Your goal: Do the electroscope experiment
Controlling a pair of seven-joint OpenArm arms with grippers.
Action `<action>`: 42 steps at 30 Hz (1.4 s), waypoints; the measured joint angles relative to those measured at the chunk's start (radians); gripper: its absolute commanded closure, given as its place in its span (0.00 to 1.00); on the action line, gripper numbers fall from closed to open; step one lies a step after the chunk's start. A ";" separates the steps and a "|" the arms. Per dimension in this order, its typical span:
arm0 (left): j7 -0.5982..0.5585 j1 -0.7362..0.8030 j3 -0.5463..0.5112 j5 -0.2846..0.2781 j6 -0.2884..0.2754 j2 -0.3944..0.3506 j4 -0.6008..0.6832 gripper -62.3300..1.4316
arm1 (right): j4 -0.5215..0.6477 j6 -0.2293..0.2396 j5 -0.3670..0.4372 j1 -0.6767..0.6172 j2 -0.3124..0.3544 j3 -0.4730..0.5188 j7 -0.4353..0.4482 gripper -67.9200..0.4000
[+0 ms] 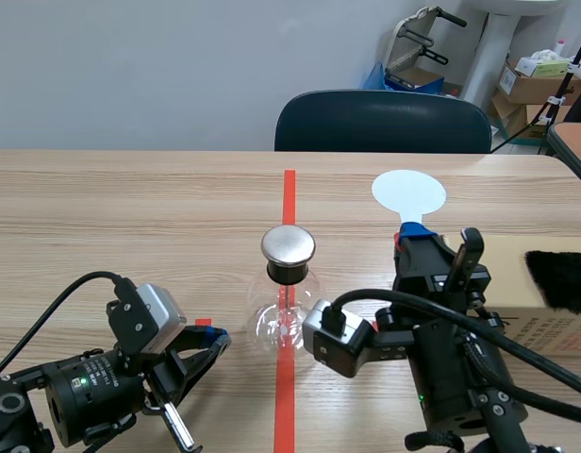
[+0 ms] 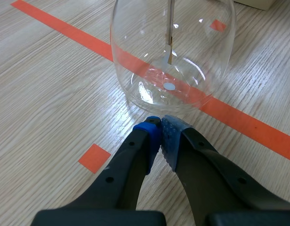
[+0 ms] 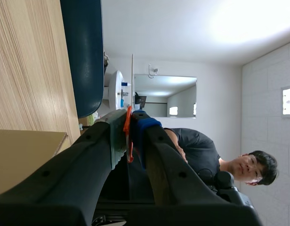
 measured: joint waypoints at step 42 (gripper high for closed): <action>-0.001 0.000 0.000 0.000 0.000 0.000 0.000 0.93 | 0.000 0.000 0.000 0.000 0.000 0.000 0.023 0.98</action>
